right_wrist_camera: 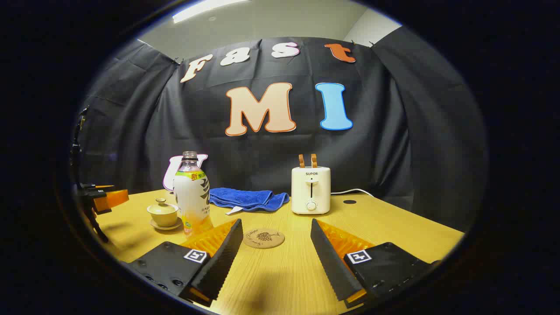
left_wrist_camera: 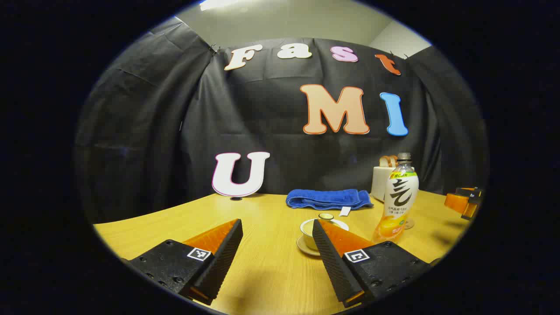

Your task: Open the teacup lid with one hand, grasp the water bottle and pour water into the teacup with the other hand; after pouring, place the water bottle on the coaster and then close the teacup lid.

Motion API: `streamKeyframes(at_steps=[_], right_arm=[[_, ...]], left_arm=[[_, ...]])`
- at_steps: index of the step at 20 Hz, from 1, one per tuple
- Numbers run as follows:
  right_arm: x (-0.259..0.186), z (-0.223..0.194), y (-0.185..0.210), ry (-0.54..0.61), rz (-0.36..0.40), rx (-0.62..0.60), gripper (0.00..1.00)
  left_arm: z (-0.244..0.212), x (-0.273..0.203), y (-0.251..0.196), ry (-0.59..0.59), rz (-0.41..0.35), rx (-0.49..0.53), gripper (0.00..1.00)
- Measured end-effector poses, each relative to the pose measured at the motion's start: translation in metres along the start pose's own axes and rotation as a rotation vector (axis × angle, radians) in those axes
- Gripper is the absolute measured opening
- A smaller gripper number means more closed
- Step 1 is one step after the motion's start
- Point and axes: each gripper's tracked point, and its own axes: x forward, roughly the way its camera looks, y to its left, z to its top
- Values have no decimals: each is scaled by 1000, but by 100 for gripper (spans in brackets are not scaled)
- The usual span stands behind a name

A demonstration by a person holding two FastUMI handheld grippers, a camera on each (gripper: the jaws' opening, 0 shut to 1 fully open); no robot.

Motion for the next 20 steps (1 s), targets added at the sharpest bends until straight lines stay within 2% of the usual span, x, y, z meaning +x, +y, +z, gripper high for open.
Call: streamKeyframes(at_steps=[1,2,4,5,7,8,9,10,12,14,20], right_arm=[[1,0,-2,-2,-9,-1,95],[3,0,-4,0,-23,-2,97],[4,0,-7,-1,-41,-2,99],[5,0,-6,-3,-42,-3,95],[3,-1,-7,-2,-42,-3,94],[4,-1,-7,-3,-41,-3,99],[4,-1,-7,-2,-42,-2,99],[4,0,-7,-3,-41,-3,95],[4,0,-7,-3,-41,-3,99],[4,0,-7,-3,-41,-3,95],[4,0,-8,-4,-41,-3,94]], left_arm=[[6,4,2,-32,3,-21,92],[5,1,3,-22,10,-7,95],[4,1,4,-26,18,-10,93],[4,2,2,-22,16,-12,93],[5,3,0,-25,9,-11,93],[6,3,-1,-29,4,-13,93],[5,3,-2,-26,-2,-12,93],[5,3,-4,-29,-10,-14,93],[5,6,-7,-30,-23,-12,93],[6,11,-12,-30,-36,-11,93],[6,19,-27,-32,-93,-15,93]])
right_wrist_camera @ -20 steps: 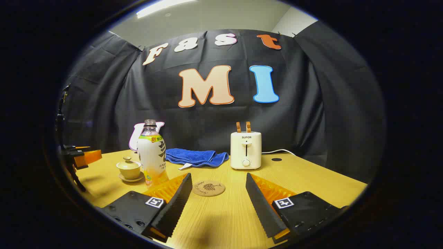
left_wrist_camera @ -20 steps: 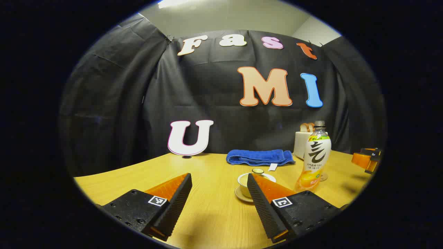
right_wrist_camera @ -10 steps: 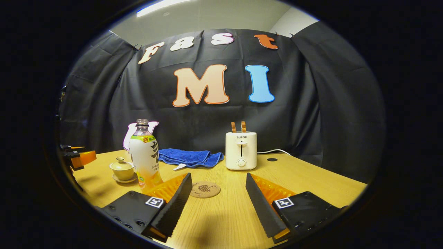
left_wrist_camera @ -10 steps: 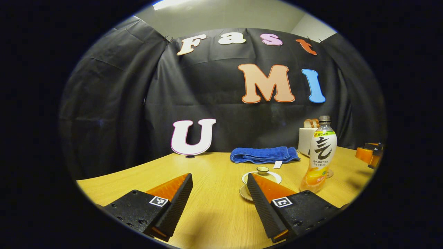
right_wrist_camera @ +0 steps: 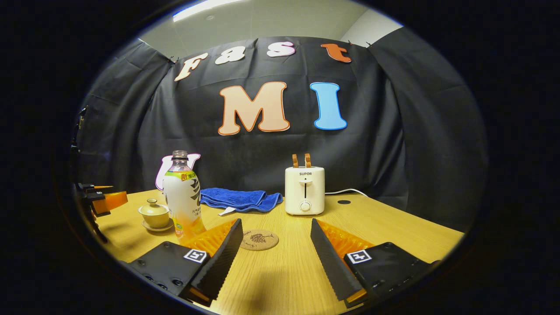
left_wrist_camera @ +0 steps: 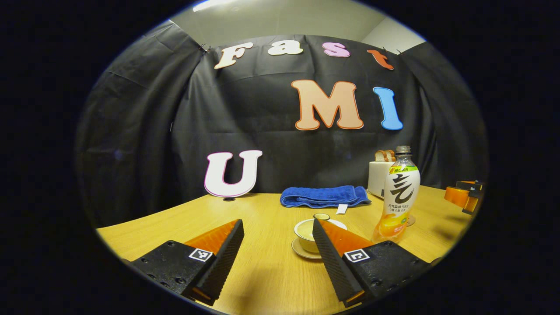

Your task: Open the teacup lid with one hand, grasp the water bottle and pour water into the teacup with the other hand; after pouring, place the water bottle on the coaster and then close the teacup lid.

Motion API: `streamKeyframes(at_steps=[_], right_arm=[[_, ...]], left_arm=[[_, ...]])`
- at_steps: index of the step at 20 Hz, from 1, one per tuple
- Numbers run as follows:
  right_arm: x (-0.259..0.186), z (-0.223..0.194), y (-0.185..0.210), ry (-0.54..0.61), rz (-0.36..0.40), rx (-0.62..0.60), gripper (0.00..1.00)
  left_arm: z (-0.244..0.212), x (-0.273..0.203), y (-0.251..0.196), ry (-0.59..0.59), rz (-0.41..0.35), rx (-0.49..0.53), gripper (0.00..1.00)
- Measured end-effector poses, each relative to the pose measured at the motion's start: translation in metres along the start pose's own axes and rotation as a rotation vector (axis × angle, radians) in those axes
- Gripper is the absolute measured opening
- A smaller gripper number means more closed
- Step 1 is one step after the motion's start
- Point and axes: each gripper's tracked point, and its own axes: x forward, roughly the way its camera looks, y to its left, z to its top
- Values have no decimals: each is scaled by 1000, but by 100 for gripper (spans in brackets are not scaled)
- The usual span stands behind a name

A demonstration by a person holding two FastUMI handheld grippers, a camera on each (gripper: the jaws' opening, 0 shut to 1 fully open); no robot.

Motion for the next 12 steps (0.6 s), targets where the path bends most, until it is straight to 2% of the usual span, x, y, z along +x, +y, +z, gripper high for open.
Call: streamKeyframes(at_steps=[1,2,7,12], right_arm=[[0,0,0,0,0,0,99],[0,0,0,0,0,0,95],[0,0,0,0,0,0,94],[1,0,0,-1,0,0,95]], left_arm=[[0,2,-6,0,-27,-1,93],[0,4,-12,1,-53,-1,93],[0,16,-29,1,-129,-1,91],[-2,34,-39,5,-162,0,93]])
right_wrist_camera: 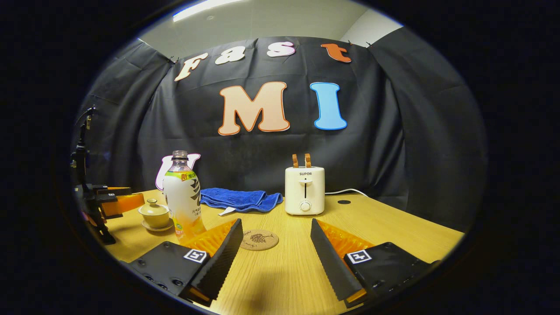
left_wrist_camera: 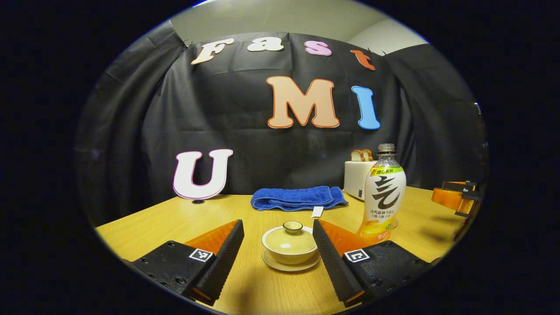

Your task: Open the teacup lid with one hand, grasp the water bottle and pour water into the teacup with the other hand; after pouring, place the water bottle on the coaster and then close the teacup lid.

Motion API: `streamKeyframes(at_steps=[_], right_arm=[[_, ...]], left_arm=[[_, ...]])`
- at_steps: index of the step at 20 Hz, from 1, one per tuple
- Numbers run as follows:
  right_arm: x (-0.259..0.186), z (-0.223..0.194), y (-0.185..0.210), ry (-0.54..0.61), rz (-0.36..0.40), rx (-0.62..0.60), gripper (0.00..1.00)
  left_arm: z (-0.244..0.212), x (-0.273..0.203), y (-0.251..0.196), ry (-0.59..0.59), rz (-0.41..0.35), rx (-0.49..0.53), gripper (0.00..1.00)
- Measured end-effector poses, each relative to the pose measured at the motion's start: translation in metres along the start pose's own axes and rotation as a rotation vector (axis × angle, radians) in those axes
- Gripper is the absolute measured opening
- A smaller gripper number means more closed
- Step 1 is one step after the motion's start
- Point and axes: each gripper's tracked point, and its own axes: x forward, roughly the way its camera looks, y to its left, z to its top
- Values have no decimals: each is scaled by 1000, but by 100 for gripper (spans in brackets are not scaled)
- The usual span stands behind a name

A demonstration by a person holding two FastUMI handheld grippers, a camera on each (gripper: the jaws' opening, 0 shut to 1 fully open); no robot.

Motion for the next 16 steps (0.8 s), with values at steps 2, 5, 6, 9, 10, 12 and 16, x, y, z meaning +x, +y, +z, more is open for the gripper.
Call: streamKeyframes(at_steps=[2,5,6,9,10,12,16], right_arm=[[-1,0,0,0,0,0,95],[1,0,3,1,14,0,95],[1,0,3,1,15,1,95],[1,0,2,1,15,0,94],[0,0,3,1,17,1,95],[0,0,4,2,20,1,99],[0,0,4,2,19,0,95]], left_arm=[[-1,7,-2,3,-5,0,93],[-7,18,-8,36,-36,2,93],[-11,20,-10,56,-54,1,93],[-11,25,-12,66,-72,4,92],[-12,28,-14,67,-76,5,91],[-18,31,-15,99,-87,8,87],[-26,34,-18,156,-103,23,79]])
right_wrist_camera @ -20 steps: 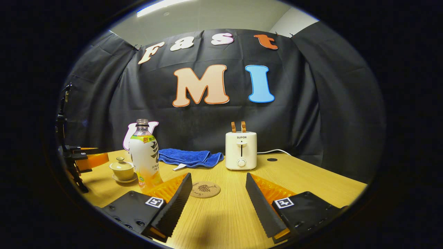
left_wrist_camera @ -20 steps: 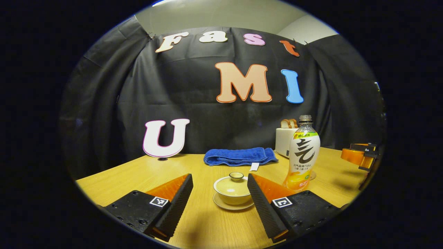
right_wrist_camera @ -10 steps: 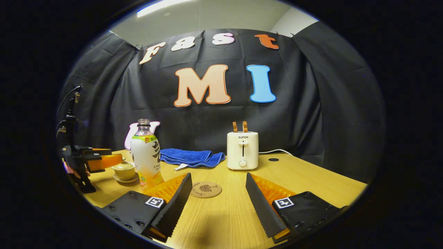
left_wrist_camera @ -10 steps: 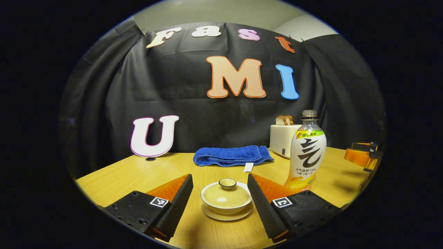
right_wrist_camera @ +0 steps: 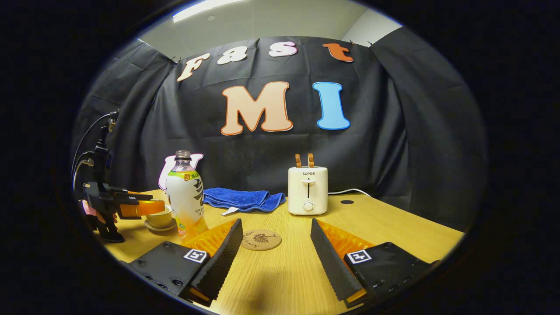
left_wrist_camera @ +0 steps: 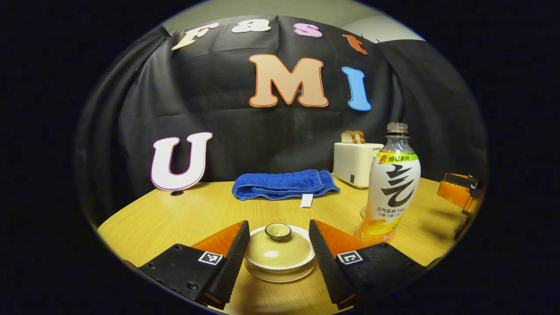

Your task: Open the teacup lid with one hand, grasp the water bottle and pour water into the teacup with the other hand; after pouring, place the water bottle on the coaster and then close the teacup lid.

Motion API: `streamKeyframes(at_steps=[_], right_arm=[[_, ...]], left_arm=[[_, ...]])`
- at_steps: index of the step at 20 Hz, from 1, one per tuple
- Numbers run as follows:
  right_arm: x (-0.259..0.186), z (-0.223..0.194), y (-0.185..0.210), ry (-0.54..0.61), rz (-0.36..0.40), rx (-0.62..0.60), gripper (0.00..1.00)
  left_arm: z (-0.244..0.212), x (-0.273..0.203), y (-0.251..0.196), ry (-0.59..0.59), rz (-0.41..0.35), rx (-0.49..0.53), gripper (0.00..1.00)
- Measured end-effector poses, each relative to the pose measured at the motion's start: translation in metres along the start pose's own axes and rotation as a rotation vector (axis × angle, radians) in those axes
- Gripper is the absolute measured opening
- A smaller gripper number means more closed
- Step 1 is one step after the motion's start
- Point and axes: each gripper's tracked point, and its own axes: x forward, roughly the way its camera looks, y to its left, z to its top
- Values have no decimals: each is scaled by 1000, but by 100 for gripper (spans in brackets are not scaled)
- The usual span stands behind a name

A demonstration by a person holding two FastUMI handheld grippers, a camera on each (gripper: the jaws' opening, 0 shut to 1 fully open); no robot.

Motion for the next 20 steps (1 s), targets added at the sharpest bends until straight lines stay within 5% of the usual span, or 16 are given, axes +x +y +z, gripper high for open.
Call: streamKeyframes(at_steps=[8,10,12,20], right_arm=[[0,0,0,0,0,-1,95],[0,0,0,0,0,-1,95],[0,0,1,0,0,-1,99],[0,0,0,0,0,-1,94]], left_arm=[[0,5,-3,8,-10,19,59],[3,6,1,-10,0,14,49],[5,5,1,-25,5,3,28],[17,-4,8,-106,33,-41,28]])
